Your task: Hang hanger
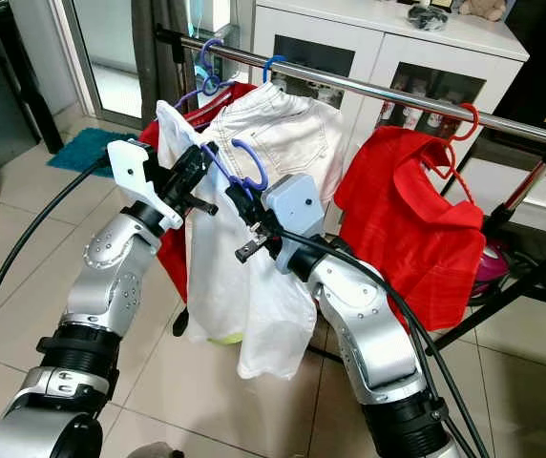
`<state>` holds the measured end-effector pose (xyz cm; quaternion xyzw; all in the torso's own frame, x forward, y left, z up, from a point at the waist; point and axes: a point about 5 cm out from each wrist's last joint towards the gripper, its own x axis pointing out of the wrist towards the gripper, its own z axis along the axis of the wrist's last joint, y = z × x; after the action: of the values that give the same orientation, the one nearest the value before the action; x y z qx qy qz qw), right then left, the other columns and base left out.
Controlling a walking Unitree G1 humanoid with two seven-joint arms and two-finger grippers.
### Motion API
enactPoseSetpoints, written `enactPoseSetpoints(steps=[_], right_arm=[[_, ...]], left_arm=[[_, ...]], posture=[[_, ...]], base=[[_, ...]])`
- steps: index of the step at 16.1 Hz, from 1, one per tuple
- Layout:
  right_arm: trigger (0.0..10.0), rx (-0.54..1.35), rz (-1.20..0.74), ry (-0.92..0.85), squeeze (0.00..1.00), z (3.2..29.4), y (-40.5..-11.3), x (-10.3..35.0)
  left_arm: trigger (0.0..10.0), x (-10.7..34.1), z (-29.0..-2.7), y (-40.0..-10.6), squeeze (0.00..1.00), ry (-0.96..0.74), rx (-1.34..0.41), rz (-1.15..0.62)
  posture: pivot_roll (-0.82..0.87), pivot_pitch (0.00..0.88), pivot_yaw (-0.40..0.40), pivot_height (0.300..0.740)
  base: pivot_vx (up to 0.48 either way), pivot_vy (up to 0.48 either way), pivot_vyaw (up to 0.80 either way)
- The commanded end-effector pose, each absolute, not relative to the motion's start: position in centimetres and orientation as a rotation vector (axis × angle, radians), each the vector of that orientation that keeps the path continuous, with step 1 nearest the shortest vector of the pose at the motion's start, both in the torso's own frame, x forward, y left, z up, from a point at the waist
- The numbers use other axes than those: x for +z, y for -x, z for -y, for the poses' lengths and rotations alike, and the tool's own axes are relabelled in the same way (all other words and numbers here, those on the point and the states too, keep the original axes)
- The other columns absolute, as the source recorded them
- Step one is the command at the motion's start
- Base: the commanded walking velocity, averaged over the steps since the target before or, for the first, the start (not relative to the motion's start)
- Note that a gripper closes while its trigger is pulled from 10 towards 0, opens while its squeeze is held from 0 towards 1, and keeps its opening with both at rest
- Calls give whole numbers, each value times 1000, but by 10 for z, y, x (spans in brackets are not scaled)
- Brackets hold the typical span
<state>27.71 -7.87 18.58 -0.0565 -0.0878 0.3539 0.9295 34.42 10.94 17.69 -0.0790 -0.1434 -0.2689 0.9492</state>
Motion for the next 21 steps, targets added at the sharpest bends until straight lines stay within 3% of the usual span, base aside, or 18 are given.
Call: enactPoseSetpoints(steps=[1, 7, 12, 16, 18, 21], right_arm=[[0, 740, 212, 119, 0, 79, -275, 190], [0, 711, 169, 150, 0, 85, -277, 182], [0, 520, 43, 210, 0, 109, -294, 167], [0, 523, -28, 254, 0, 115, -297, 155], [0, 731, -67, 297, 0, 119, -283, 147], [0, 848, -102, 329, 0, 137, -269, 144]], left_arm=[[0, 179, -107, -346, 0, 175, -556, 291], [0, 172, -109, -336, 0, 194, -607, 282], [0, 158, -112, -308, 0, 176, -737, 202], [0, 152, -120, -290, 0, 165, -803, 132], [0, 172, -155, -306, 0, 114, -605, 183], [0, 195, -196, -325, 0, 16, -404, 210]], posture=[[-86, 0, -86, 740], [-82, 0, -93, 740], [-82, 0, -93, 740], [-74, 0, -102, 740], [-75, 0, -93, 740], [-78, 0, -76, 740]], base=[[0, 0, 0], [0, 0, 0], [0, 0, 0], [0, 0, 0], [0, 0, 0], [0, 0, 0]])
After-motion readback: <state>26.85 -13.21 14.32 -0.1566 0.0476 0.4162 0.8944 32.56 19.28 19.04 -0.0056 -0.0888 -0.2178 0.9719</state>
